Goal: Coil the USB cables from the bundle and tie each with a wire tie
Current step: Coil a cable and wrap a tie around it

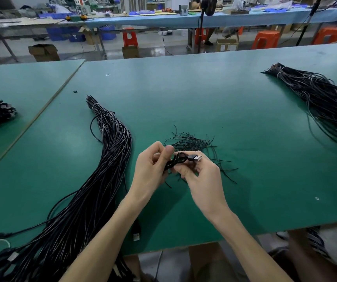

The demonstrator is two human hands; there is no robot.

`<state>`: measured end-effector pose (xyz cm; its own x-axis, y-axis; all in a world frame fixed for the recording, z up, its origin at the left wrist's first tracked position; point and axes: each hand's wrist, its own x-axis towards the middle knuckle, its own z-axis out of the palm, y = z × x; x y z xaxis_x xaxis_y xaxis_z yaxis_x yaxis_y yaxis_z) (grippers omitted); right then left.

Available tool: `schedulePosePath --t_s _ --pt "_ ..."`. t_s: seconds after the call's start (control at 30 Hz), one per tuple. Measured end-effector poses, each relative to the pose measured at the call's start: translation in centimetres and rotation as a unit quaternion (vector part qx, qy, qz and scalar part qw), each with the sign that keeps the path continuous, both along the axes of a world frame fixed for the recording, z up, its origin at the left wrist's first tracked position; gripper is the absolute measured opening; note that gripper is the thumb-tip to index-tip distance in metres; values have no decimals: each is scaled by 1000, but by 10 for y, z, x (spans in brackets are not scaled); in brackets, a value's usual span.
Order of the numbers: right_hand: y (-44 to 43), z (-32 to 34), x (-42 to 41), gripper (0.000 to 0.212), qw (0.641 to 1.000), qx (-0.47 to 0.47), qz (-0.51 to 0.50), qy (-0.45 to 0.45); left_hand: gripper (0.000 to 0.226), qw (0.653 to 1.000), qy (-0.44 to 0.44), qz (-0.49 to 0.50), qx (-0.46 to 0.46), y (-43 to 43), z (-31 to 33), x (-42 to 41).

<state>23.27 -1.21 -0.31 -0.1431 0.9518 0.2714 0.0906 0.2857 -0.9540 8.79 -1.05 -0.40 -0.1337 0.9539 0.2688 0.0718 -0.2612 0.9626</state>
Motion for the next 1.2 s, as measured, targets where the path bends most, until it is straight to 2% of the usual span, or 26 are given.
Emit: schedulePosePath --t_s 0.1,0.27,0.43,0.6,0.83,1.03,1.2 --pt "0 2 3 31 1000 -3 -4 18 46 999 29 -20 13 1 -3 3" --pt "5 3 14 12 998 -23 -9 59 34 995 28 -98 13 4 -4 3" --pt "5 2 22 13 998 -22 -11 63 25 987 39 -154 -2 3 -4 2" --pt "7 5 23 18 999 -9 -10 37 24 987 39 -155 0 1 -5 2" --pt "10 17 30 22 990 67 27 -122 23 979 14 -202 -25 2 -6 -1" --pt "3 16 18 12 988 70 -63 -124 17 984 -71 -154 -59 0 -5 1" --pt "-2 13 10 12 986 21 -106 -128 19 982 -70 -160 -72 2 -5 0"
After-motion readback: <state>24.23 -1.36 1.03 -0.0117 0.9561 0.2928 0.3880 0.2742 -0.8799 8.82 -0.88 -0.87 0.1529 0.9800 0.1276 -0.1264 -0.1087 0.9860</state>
